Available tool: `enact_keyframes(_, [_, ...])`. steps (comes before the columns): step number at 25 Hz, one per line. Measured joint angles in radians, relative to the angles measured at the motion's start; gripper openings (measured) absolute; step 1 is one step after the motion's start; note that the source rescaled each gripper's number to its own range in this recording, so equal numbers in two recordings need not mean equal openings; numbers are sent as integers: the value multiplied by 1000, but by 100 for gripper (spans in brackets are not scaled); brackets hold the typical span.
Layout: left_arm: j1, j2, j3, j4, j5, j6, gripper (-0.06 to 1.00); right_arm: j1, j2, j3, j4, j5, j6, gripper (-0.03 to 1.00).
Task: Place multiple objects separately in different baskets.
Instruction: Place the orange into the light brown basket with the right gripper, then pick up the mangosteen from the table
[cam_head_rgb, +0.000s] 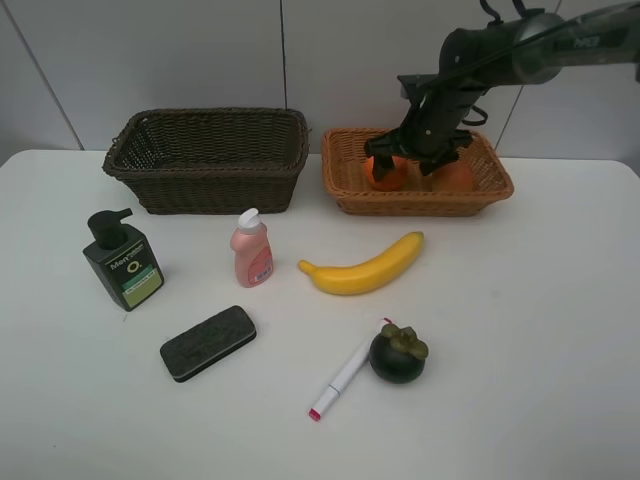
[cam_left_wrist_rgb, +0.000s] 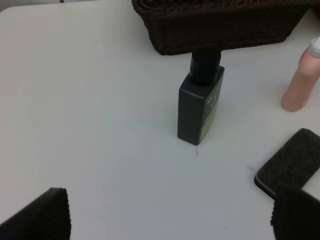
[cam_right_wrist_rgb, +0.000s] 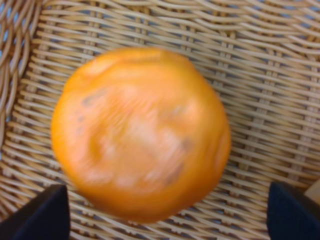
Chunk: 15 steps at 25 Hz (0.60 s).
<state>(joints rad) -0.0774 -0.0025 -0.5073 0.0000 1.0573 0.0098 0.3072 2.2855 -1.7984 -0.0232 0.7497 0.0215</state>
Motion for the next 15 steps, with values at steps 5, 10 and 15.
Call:
enact_keyframes(5, [0,0,0,0,0,0,100,0,-36,0,-1,22,0,98])
enact_keyframes(10, [0,0,0,5,0,0,100,0,-159,0,-1,120,0,98])
enact_keyframes(15, [0,0,0,0,0,0,100,6,-307,-3,-2,357,0,98])
